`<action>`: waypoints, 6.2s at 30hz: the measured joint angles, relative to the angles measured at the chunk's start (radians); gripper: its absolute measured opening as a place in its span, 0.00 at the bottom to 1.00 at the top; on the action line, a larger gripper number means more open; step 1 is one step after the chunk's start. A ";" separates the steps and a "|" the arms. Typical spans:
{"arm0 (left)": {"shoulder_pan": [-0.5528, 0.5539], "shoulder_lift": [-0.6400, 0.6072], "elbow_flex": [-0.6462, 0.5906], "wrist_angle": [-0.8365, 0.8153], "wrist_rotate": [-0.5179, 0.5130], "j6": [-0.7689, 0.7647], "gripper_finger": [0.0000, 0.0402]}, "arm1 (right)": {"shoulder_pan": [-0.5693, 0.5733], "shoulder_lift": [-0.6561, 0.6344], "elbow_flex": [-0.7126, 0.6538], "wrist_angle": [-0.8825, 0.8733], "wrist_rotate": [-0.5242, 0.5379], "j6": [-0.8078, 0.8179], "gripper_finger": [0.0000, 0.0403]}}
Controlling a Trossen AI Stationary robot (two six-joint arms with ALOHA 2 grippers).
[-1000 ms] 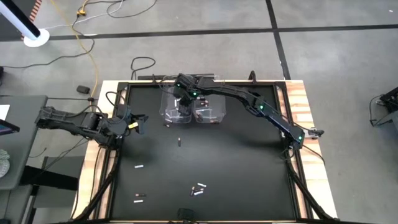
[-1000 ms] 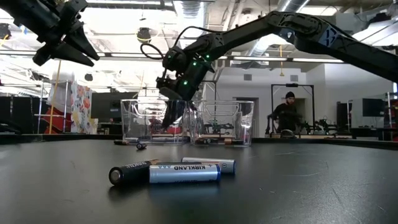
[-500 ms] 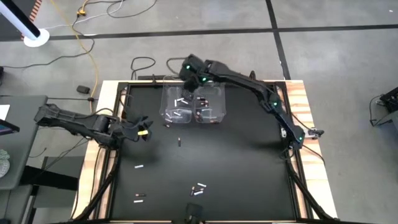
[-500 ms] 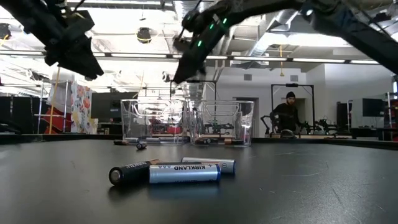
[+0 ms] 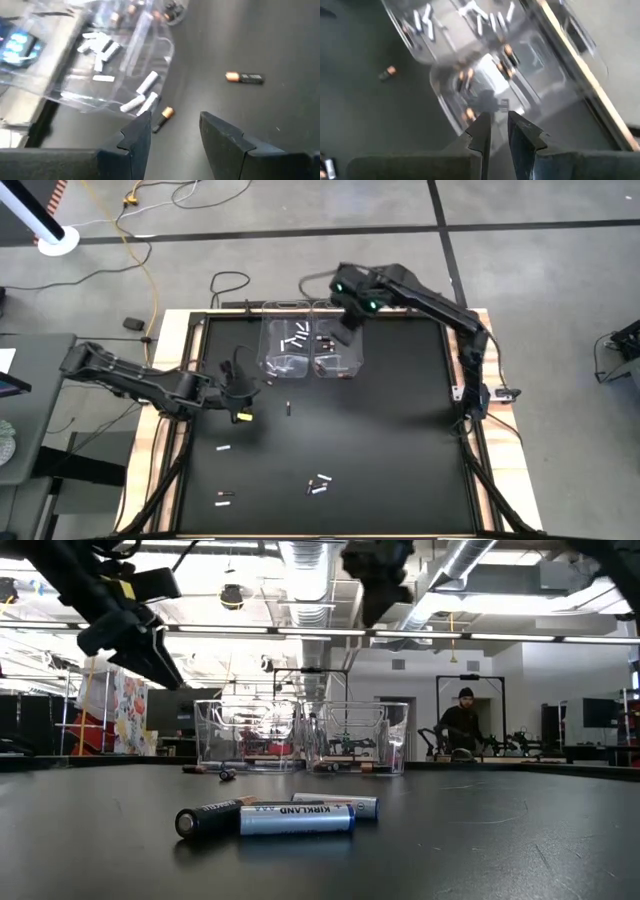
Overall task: Sort batteries
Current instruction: Put the black battery into the right transparent bin
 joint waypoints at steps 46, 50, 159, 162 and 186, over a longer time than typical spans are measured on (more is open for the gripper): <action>0.264 0.474 0.001 0.357 0.260 -0.006 0.40 | 0.191 -0.663 -1.508 0.923 -0.030 0.307 0.20; 0.271 0.473 0.001 0.343 0.259 -0.073 0.40 | 0.163 -0.663 -1.508 0.926 -0.034 0.265 0.20; -0.020 0.936 -0.220 0.853 -0.550 -0.993 0.71 | -0.026 -0.663 -1.509 0.947 -0.291 0.191 0.20; -0.002 0.938 -0.199 0.848 -0.539 -0.969 0.71 | -0.026 -0.663 -1.509 0.947 -0.291 0.191 0.20; 0.028 0.936 -0.185 0.828 -0.483 -0.982 0.55 | -0.023 -0.663 -1.509 0.959 -0.290 0.194 0.20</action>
